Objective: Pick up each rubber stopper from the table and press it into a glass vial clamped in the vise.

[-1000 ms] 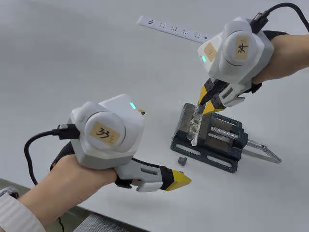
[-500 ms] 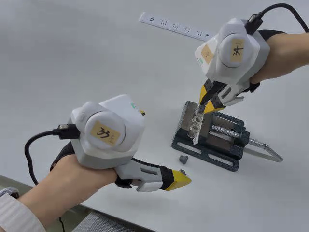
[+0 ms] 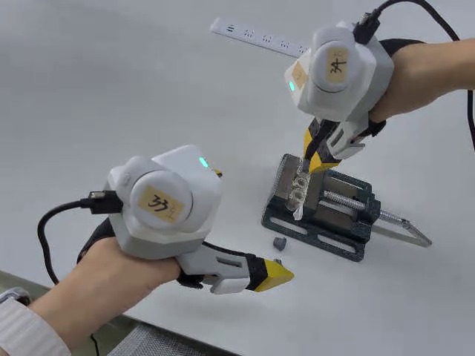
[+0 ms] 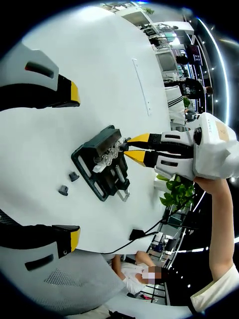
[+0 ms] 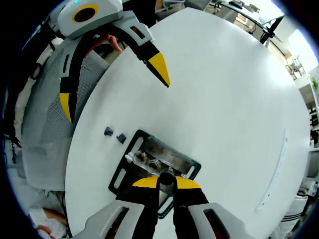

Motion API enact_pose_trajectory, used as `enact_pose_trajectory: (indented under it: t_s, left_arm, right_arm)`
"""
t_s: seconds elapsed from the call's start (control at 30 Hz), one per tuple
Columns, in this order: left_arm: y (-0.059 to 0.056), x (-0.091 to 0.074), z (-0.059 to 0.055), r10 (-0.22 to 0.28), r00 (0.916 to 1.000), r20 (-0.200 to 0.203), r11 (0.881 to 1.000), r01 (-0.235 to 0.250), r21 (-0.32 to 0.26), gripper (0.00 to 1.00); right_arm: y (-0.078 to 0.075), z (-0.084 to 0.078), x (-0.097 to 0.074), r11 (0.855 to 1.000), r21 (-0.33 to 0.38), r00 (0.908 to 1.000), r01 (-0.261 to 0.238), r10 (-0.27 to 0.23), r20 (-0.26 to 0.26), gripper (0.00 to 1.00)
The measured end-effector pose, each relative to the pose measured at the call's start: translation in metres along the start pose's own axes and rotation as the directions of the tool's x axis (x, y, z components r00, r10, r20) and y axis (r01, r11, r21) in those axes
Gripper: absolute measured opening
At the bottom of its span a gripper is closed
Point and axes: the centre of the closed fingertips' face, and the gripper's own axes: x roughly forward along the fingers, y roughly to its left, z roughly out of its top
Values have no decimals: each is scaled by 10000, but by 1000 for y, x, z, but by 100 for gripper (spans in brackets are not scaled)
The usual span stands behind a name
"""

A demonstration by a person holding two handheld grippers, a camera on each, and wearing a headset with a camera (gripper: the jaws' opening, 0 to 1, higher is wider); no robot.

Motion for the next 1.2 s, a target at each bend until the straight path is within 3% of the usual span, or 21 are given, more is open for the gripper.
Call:
enact_pose_trajectory:
  t_s: [0.4, 1.13, 1.2]
  left_arm:
    - [-3, 2, -1, -94, 10000, 1, 10000, 94, 18, 98]
    - [-4, 1, 0, -151, 9999, -59, 9999, 151, 49, 97]
    - [-4, 0, 0, -141, 9999, -61, 9999, 141, 52, 97]
  right_arm:
    - [-4, 0, 0, 9922, 1242, 9996, 36, -3, -269, 5]
    - [-1, 1, -1, 9985, 531, 9997, 91, -78, -241, 7]
    - [-1, 0, -3, 9989, 459, 9997, 132, -122, -215, 12]
